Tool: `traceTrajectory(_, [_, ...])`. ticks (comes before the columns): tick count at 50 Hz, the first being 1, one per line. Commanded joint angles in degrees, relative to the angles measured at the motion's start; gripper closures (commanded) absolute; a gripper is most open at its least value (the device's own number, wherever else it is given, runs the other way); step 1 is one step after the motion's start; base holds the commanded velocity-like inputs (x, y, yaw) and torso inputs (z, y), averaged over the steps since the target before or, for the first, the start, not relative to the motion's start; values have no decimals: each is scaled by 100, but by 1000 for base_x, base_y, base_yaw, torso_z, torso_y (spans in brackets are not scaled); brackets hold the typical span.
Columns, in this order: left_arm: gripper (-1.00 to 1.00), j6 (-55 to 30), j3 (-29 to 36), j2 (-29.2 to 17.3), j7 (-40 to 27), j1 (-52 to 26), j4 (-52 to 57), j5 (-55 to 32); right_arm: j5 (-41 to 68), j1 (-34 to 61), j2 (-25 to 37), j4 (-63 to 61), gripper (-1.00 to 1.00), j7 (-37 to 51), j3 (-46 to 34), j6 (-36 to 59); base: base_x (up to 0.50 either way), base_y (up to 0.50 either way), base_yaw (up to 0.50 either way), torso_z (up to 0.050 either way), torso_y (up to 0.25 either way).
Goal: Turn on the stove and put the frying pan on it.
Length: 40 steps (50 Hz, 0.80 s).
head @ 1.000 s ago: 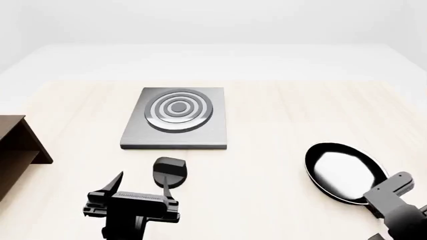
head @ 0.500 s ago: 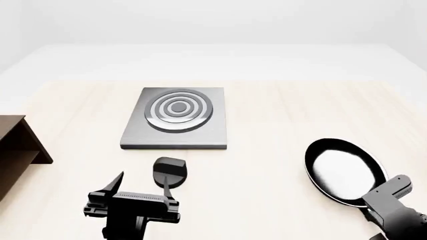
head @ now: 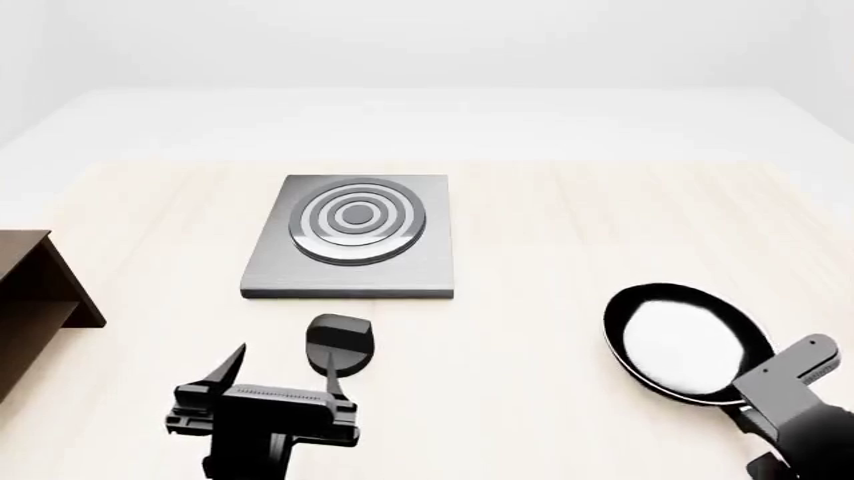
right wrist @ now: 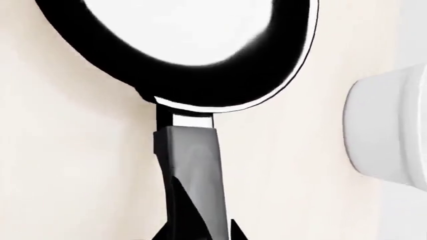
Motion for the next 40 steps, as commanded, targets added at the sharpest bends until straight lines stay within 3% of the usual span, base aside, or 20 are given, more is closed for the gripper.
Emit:
traceTrajectory(1, [-100,36,-161,66,232,41,61,-88,-189,521,247,-825,100,136,668,154,0,0,0,0,0])
traceTrajectory(17, [-100,57,-189,10,218,43,116,-156,-131,1644,148,-1334,100,24,860,1059,1,0,0,0,0])
traceTrajectory(40, [-100,72,-201,-43,190,80,180,-250,-255,2491,-211,-1395,100,61,949,1397,0,0,0,0,1])
